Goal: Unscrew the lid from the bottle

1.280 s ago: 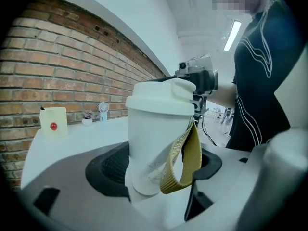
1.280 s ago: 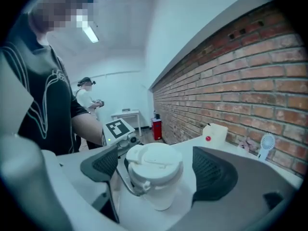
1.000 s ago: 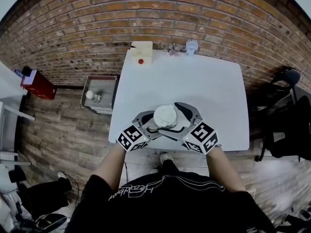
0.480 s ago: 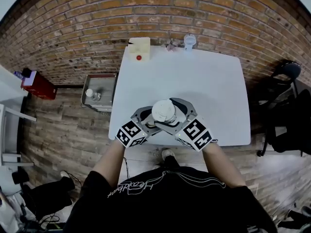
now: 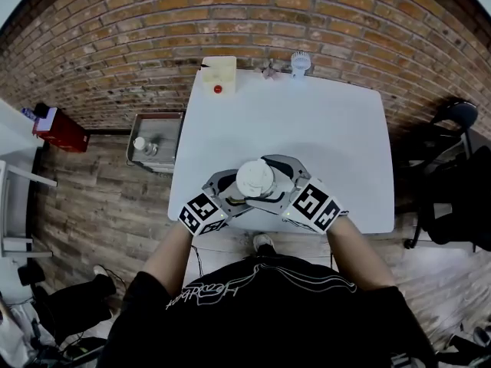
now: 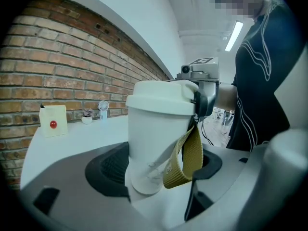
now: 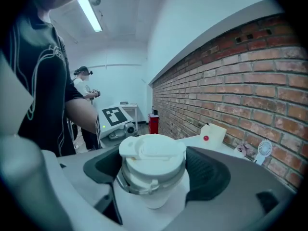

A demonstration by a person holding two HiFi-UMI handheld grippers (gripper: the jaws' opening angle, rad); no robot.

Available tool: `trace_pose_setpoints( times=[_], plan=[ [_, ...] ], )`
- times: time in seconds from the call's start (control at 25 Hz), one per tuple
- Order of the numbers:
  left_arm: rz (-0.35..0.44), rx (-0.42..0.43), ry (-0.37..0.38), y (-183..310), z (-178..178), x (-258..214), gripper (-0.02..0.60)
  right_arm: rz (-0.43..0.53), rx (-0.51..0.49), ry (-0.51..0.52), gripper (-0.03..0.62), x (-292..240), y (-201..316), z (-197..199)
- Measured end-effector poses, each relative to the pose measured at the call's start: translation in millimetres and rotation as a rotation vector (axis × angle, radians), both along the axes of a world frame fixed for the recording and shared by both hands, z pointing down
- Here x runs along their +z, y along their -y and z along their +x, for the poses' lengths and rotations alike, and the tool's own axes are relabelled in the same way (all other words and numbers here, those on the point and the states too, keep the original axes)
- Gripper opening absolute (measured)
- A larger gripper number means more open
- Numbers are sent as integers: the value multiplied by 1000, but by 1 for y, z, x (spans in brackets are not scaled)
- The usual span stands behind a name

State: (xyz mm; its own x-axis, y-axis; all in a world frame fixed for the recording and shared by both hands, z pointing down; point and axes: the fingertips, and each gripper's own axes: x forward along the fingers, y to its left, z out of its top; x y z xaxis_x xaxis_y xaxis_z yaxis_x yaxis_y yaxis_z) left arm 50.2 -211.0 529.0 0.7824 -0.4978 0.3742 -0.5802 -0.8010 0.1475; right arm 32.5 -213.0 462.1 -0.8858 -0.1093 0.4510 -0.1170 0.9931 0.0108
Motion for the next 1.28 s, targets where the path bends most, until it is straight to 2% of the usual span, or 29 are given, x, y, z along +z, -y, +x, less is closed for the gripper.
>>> trace_pose_setpoints(
  times=[0.4,0.6,0.96,1.2,1.28],
  plan=[
    [-3,-6,3,-2,1,0,360,-27,-348,-71,402,0,-7,2],
    [2,-4,-6,-2,1,0,360,-48,-468,-69,400,0,-7,4],
    [-52,-42,-74,-4,-2,4,360,-44,-485,-10,396,-10,-9,2],
    [-44,-114,-132,-10,-15,-1,360,-36,-485,59,393,-33,-10,8],
    [-39,-134,-126,-14,-24,-3,360,-32,-468,102,393,-47,-7,11]
  ],
)
